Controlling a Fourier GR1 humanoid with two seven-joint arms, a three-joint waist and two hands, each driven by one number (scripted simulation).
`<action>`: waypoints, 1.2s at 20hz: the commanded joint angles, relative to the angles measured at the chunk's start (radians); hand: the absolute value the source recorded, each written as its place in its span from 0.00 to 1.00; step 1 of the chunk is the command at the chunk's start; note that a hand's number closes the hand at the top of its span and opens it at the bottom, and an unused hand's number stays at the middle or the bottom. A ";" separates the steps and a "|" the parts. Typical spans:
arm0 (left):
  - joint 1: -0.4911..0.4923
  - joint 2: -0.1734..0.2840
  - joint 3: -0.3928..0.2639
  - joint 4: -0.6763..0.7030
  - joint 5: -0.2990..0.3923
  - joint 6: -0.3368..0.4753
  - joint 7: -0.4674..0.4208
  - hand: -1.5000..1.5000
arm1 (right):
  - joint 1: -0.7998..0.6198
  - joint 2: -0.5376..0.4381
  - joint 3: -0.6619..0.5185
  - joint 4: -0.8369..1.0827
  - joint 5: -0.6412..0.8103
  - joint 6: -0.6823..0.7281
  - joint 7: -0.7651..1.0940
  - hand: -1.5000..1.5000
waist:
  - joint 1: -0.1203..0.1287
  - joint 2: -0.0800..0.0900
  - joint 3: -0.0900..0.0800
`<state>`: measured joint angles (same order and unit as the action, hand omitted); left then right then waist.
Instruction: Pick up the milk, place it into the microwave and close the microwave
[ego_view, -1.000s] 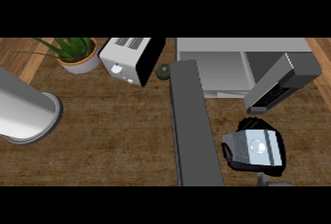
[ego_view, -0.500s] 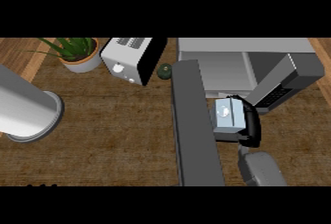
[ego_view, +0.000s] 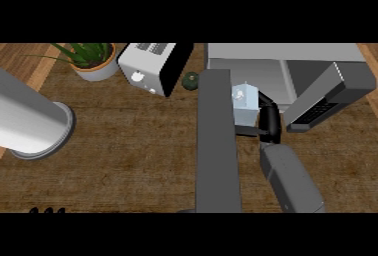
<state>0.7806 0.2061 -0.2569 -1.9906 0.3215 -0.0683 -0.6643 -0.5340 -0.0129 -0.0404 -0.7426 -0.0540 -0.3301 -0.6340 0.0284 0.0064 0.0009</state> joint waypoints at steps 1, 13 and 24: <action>-0.002 0.005 0.038 0.030 0.040 -0.026 -0.022 0.00 | -0.147 0.005 -0.074 0.216 -0.017 -0.008 -0.059 1.00 | 0.006 0.002 0.000; -0.016 0.019 0.031 -0.017 0.033 -0.031 0.011 0.00 | -0.295 -0.129 -0.114 0.527 0.064 -0.109 -0.138 1.00 | 0.053 0.025 0.003; -0.057 0.035 0.037 0.020 0.032 -0.062 0.007 0.00 | -0.369 -0.191 -0.081 0.585 0.142 -0.278 -0.205 1.00 | 0.094 0.046 0.005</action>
<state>0.7354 0.2371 -0.2286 -1.9674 0.3475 -0.1241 -0.6575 -0.8860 -0.1786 -0.1296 -0.1734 0.0649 -0.5488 -0.8040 0.1107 0.0466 0.0051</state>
